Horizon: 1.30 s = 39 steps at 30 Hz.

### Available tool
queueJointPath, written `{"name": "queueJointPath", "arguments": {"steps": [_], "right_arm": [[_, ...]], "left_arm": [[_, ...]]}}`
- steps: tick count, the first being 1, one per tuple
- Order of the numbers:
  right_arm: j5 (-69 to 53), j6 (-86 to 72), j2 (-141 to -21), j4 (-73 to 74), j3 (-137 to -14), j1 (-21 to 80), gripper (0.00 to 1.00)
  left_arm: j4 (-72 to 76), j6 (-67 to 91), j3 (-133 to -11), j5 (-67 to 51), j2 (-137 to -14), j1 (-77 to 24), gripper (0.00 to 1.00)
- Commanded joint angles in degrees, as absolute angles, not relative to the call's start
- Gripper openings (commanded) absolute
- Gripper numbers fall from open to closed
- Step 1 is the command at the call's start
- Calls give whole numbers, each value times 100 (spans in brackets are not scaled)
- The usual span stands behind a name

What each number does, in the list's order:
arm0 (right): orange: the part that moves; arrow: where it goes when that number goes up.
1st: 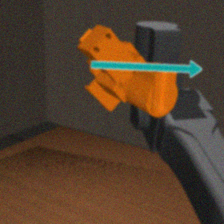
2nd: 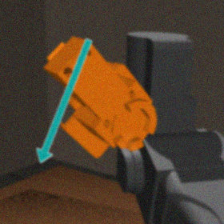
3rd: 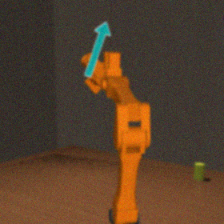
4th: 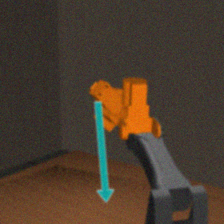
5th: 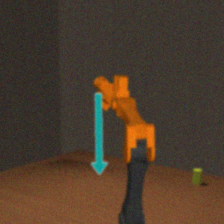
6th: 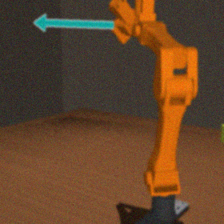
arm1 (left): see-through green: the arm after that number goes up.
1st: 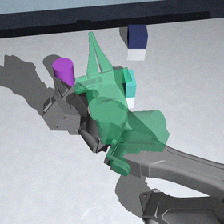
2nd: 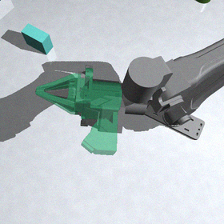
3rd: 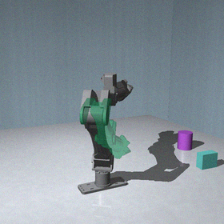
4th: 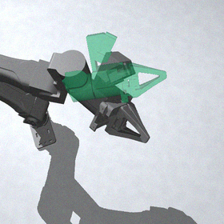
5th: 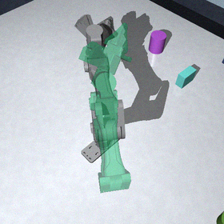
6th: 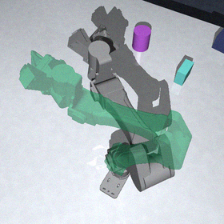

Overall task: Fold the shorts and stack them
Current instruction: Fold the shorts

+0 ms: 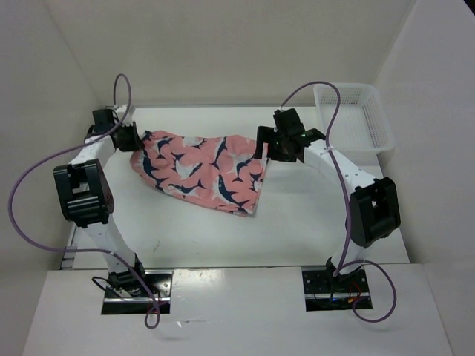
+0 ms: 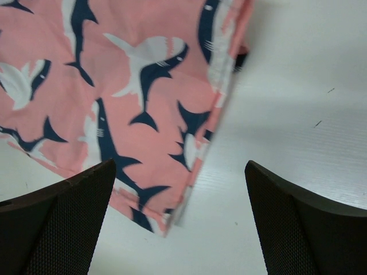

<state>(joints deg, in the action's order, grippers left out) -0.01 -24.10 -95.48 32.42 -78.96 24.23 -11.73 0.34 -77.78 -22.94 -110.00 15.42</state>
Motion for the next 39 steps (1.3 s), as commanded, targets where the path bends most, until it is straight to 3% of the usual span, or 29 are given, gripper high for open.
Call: {"name": "queueJointPath", "arguments": {"steps": [1, 13, 26, 39], "right_arm": [[-52, -2426, -9211, 3190, -7813, 2391, 98], [-105, -2426, -9053, 3138, -7761, 2391, 98], [-281, -2426, -8886, 3138, -7586, 2232, 98], [-386, -2479, -8771, 3085, -7356, 2127, 98]], "left_arm": [[-1677, 0, -8733, -1724, -10232, 1687, 0], [-2408, 0, -9554, -1863, -9343, 995, 0], [-2725, 0, -9422, -222, -9808, -430, 0], [-2610, 0, -8877, -53, -10002, -1099, 0]]}}
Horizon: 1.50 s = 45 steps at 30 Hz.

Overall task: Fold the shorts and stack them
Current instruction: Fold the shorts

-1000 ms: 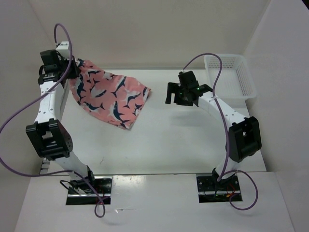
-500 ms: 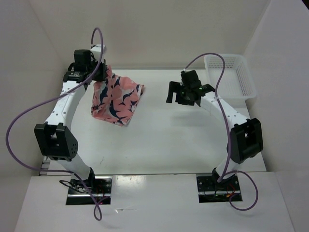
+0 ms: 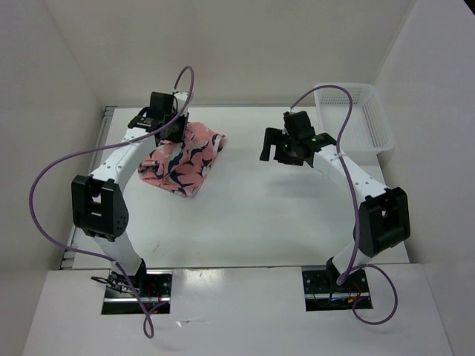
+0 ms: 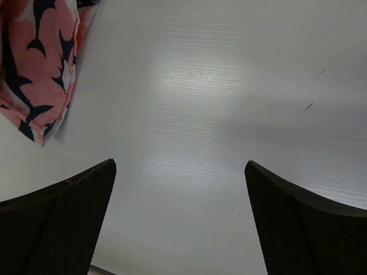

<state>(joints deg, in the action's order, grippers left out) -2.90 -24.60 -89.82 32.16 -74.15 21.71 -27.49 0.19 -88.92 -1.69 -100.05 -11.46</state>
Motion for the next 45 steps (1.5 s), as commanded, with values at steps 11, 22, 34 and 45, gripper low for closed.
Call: {"name": "queueJointPath", "arguments": {"steps": [11, 22, 34, 45], "right_arm": [[-448, -2426, -8824, 3085, -7356, 2074, 98], [-940, -2417, -9658, 2576, -8215, 3128, 73], [-1521, -3558, -11987, 1864, -9720, 3691, 94], [-1573, -4446, -12911, 1477, -10397, 3744, 86]], "left_arm": [[-3709, 0, -10756, -904, -10266, -89, 0], [-3489, 0, -11215, -2118, -11249, 976, 0], [-3384, 0, -11689, -1907, -11725, 1521, 0], [-3867, 0, -13472, -3866, -12445, 2048, 0]]}}
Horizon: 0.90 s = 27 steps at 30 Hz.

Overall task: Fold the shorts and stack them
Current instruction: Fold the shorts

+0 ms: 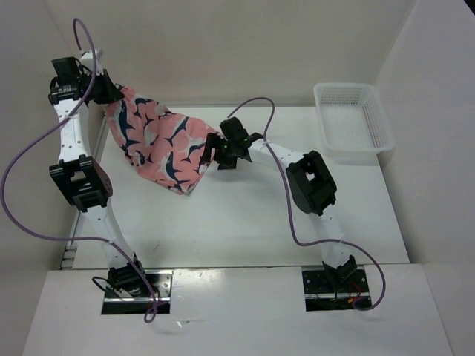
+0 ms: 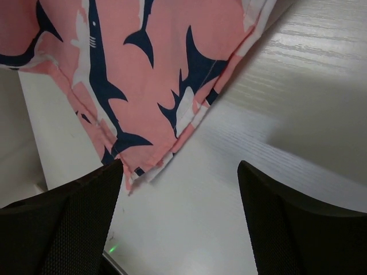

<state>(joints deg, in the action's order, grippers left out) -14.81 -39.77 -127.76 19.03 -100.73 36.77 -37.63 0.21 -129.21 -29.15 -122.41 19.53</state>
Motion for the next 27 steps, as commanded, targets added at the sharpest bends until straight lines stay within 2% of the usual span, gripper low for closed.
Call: {"name": "queueJointPath", "arguments": {"steps": [1, 7, 11, 14, 15, 18, 21, 24, 27], "right_arm": [[-1504, -4526, -12981, 1407, -10397, 3796, 85], [-1406, -4965, -13297, 1187, -10458, 3797, 82], [-1232, -4624, -13534, 1597, -11202, 4042, 80], [-1055, -4237, -13824, 2046, -11967, 4306, 61], [-1055, -4236, -13877, 2048, -12092, 4307, 43], [-1107, -4184, -13931, 2101, -12330, 4438, 23], [-1160, -4184, -14088, 2101, -12410, 4438, 14], [-1213, -4184, -14308, 2171, -12524, 4438, 8], [-1213, -4131, -14448, 2171, -12524, 4552, 12]], "left_arm": [[-3867, 0, -13552, -4076, -12506, 2100, 0], [-3867, 0, -13605, -4341, -12560, 2214, 0], [-3814, 0, -13553, -4482, -12621, 2267, 0], [-3762, 0, -13553, -4535, -12621, 2268, 0], [-3762, 0, -13553, -4535, -12673, 2268, 0], [-3762, 0, -13553, -4597, -12674, 2268, 0], [-3700, 0, -13553, -4597, -12674, 2268, 0], [-3639, 0, -13553, -4597, -12674, 2320, 0], [-3639, 0, -13553, -4597, -12674, 2320, 0]]}}
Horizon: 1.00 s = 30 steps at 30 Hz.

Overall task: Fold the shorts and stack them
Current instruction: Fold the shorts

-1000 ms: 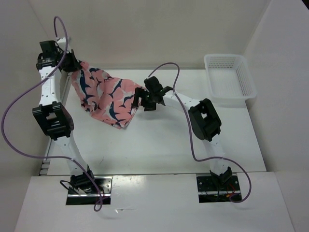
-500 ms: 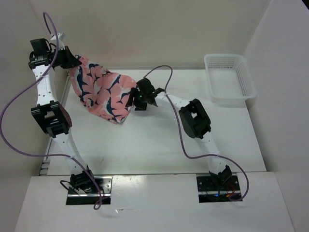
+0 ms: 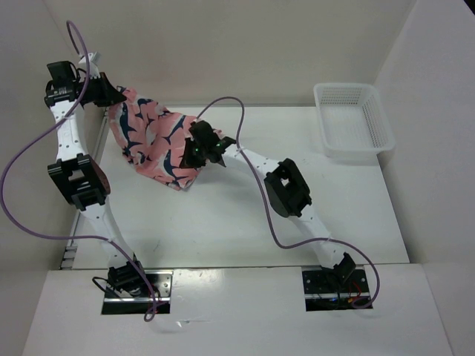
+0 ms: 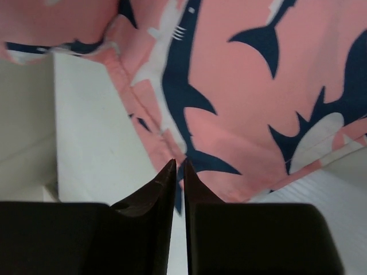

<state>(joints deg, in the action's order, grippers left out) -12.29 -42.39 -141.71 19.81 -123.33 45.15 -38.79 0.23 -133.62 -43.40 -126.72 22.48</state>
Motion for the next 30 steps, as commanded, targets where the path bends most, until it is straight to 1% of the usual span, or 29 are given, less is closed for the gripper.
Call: {"name": "queueJointPath", "arguments": {"steps": [1, 3, 5, 8, 14, 17, 18, 20, 21, 24, 30], "right_arm": [[-1213, -4131, -14449, 2171, -12524, 4553, 16], [-1160, -4131, -14607, 2275, -12524, 4553, 16], [-828, -4131, -14721, 2469, -12586, 4553, 16], [-275, -4026, -14774, 2924, -12735, 4553, 11], [386, -3833, -14845, 3823, -13017, 4500, 10], [597, -3692, -14425, 3771, -12377, 4500, 10], [598, -3691, -14284, 3701, -11879, 4500, 10], [598, -3691, -13837, 3508, -11332, 4448, 10], [537, -3691, -13686, 3333, -10816, 4395, 9], [483, -3691, -13195, 3025, -10049, 4254, 9], [606, -3445, -12894, 3076, -9861, 4254, 9]], "left_arm": [[-3639, 0, -13553, -4649, -12622, 2320, 0], [-3586, 0, -13553, -4649, -12621, 2320, 0], [-3586, 0, -13553, -4649, -12569, 2320, 0], [-3586, 0, -13553, -4702, -12568, 2320, 0], [-3586, 0, -13500, -4702, -12516, 2373, 0], [-3586, 0, -13438, -4702, -12463, 2425, 0], [-3586, 0, -13386, -4702, -12463, 2426, 0], [-3586, 0, -13237, -4702, -12411, 2478, 0], [-3638, 0, -13175, -4702, -12410, 2479, 0], [-3709, 0, -12843, -4702, -12410, 2479, 0], [-3762, 0, -12183, -4702, -12410, 2479, 0]]}}
